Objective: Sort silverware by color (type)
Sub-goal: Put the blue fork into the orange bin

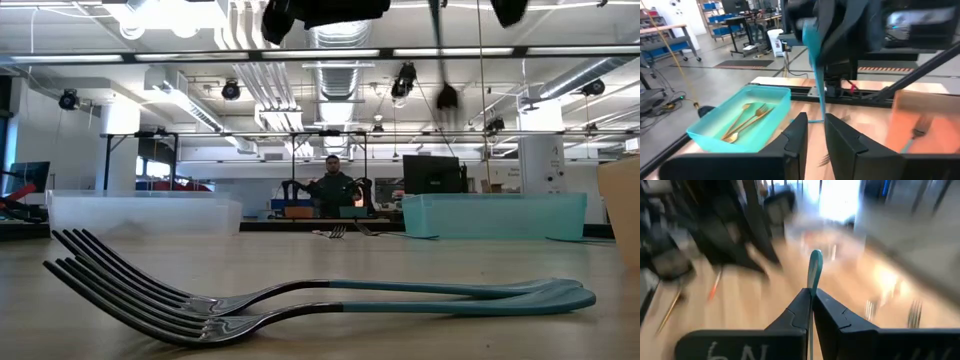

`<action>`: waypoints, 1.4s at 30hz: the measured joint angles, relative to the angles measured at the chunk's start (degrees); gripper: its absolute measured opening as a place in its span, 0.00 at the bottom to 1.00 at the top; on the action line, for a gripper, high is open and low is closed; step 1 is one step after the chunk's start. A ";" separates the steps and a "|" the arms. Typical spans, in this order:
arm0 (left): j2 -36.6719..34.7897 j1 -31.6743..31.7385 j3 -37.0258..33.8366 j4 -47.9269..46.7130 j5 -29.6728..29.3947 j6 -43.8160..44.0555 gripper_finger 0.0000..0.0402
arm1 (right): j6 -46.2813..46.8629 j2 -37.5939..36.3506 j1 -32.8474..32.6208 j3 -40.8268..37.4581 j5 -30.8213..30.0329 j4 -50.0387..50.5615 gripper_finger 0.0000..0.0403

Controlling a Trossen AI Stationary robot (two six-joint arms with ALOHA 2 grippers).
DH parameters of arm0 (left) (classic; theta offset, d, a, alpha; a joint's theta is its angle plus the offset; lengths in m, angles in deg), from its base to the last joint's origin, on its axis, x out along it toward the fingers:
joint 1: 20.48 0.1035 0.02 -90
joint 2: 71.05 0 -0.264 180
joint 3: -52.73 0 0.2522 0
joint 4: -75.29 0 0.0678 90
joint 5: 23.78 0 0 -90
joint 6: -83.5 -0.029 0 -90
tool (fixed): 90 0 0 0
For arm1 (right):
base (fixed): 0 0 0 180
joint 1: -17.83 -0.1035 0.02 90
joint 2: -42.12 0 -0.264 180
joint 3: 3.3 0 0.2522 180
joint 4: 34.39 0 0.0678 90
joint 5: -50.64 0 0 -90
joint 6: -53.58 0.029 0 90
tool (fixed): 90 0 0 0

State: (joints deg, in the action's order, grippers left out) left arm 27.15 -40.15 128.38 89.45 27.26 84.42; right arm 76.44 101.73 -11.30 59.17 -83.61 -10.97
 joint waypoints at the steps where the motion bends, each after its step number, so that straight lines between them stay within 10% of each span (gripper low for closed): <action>1: -0.31 -0.31 0.00 -0.31 0.00 0.33 0.13 | 5.84 -0.34 -0.02 1.23 2.21 7.19 0.02; 11: -8.55 -4.23 0.00 15.54 3.70 -0.21 0.13 | 34.24 2.99 -7.01 6.77 18.82 27.43 0.02; 16: -12.85 -6.34 0.00 31.72 15.78 -2.27 0.11 | 31.20 4.32 -9.92 11.33 15.52 28.31 0.02; 22: -11.98 -6.60 0.19 44.90 43.32 5.76 0.11 | 30.21 4.27 -10.76 20.63 18.32 39.11 0.02; 42: 5.00 -8.96 22.22 48.04 54.31 -4.53 0.11 | 53.30 16.00 -22.77 23.18 29.89 57.99 0.02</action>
State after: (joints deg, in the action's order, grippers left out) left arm 32.15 -49.11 150.59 137.50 81.57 79.89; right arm 129.74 117.73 -34.07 82.35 -53.72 47.02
